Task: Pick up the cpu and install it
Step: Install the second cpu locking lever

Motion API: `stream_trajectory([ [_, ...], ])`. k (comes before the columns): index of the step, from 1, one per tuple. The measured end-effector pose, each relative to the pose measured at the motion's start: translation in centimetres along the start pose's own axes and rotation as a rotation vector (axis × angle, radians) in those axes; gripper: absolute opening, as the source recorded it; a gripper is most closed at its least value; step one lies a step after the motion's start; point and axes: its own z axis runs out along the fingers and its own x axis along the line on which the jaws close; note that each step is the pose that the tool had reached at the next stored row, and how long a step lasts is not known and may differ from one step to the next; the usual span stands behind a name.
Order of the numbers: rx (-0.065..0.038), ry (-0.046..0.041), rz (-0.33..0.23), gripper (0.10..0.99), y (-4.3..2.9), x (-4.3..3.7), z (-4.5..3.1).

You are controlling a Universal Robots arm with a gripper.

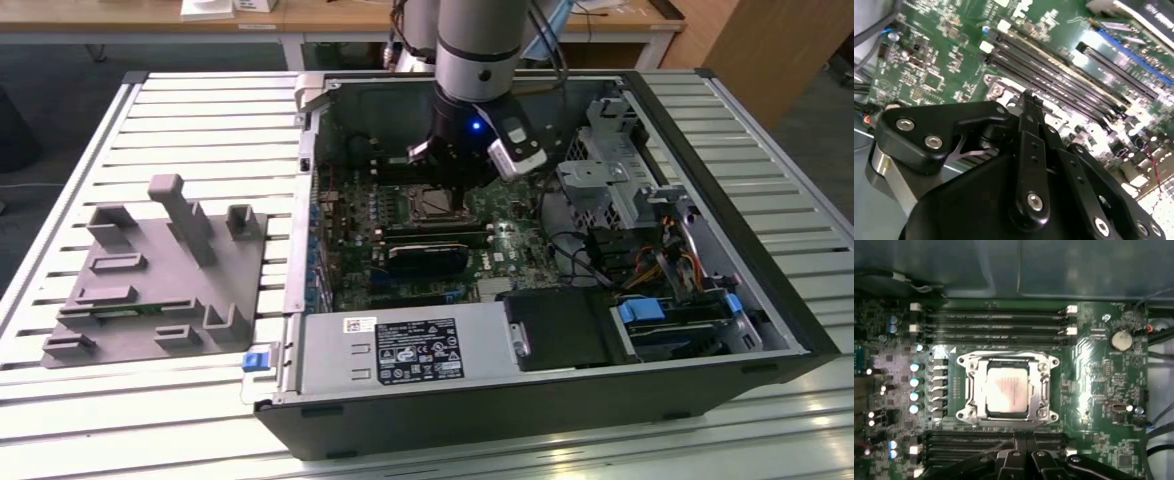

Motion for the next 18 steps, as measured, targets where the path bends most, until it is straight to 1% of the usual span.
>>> stream_trajectory([
  [3,0.0,-0.0001,0.0,0.106,-0.03,1.29,0.03],
  [5,0.0,-0.0001,0.0,0.106,-0.04,1.78,0.06],
  [8,0.0,0.0003,0.0,0.106,-0.06,2.01,0.28],
  [12,0.0,0.0031,0.0,0.106,-0.07,2.13,0.99],
  [14,-0.001,0.0037,0.0,0.106,-0.13,2.21,1.22],
  [17,-0.015,0.0037,0.0,0.106,-0.56,2.25,1.24],
  [18,-0.017,0.0037,0.0,0.106,-0.77,2.26,1.23],
])
